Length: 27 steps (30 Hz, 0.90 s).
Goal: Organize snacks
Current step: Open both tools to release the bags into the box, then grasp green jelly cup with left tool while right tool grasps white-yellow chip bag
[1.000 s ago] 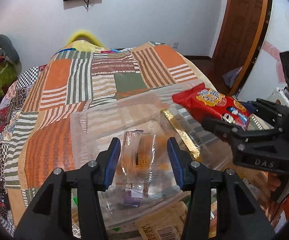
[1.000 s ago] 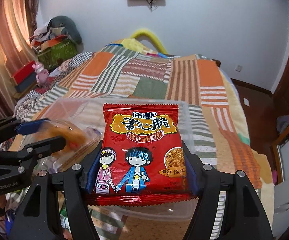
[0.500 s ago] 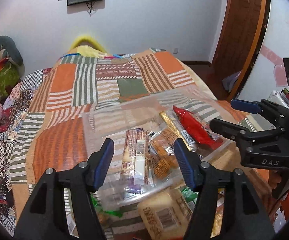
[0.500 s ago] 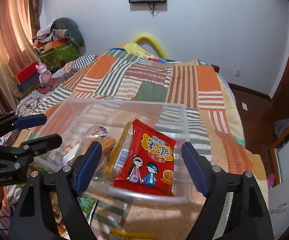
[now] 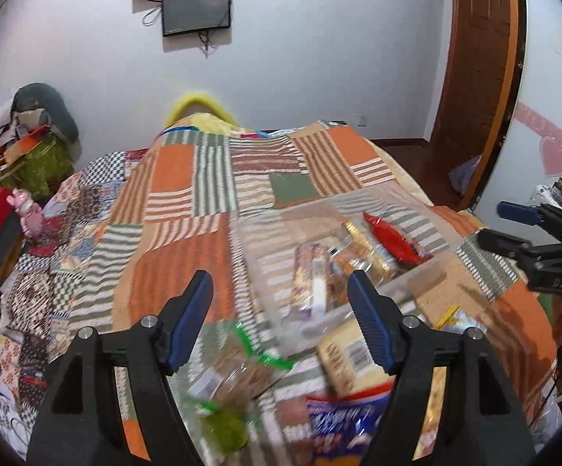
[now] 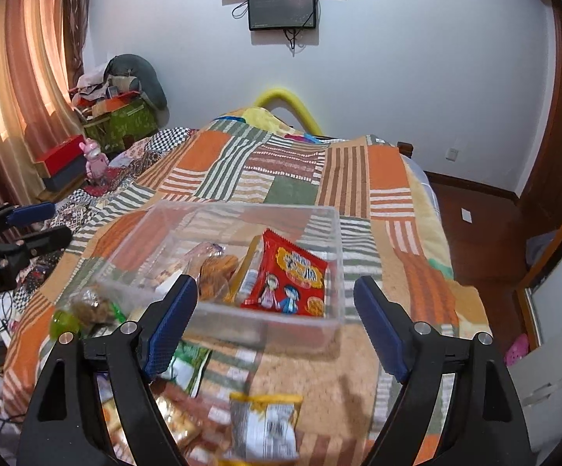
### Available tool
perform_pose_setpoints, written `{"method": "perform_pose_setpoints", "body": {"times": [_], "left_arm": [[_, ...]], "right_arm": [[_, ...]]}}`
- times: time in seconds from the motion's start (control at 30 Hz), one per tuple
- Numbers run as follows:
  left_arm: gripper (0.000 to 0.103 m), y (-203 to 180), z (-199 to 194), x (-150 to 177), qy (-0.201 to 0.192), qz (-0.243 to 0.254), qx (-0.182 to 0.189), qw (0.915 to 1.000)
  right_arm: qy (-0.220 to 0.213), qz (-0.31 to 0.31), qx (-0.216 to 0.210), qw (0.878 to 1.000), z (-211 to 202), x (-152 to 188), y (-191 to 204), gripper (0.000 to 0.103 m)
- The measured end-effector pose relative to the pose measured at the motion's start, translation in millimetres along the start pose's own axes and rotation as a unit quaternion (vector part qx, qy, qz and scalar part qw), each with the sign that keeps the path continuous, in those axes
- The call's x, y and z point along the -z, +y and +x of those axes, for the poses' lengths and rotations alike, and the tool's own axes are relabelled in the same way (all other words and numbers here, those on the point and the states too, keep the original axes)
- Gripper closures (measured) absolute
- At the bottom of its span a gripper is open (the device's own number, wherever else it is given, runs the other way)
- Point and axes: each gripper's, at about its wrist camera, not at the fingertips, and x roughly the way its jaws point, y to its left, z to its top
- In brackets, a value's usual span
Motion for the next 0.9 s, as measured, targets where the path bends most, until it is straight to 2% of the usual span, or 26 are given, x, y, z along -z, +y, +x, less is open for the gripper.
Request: {"method": "perform_pose_setpoints", "body": {"times": [0.27,0.4,0.7,0.9], "left_arm": [[0.03,34,-11,49,0.038,-0.012,-0.027,0.9989],[0.031,50,-3,80,0.066,-0.039,-0.037,0.9964],[0.03,63,31,133,0.131,-0.097,-0.011,0.9865],[0.031,61,51,145,0.147,-0.101,-0.008,0.9839]], "right_arm": [[0.024,0.011,0.01,1.0,-10,32,-4,0.022],[0.047,0.022,0.012,0.999,-6,52,-4,0.022],[0.107,0.034,0.002,0.994,18,86,6,0.022],[0.129,0.041,-0.002,0.991,32,99,8,0.023]]}}
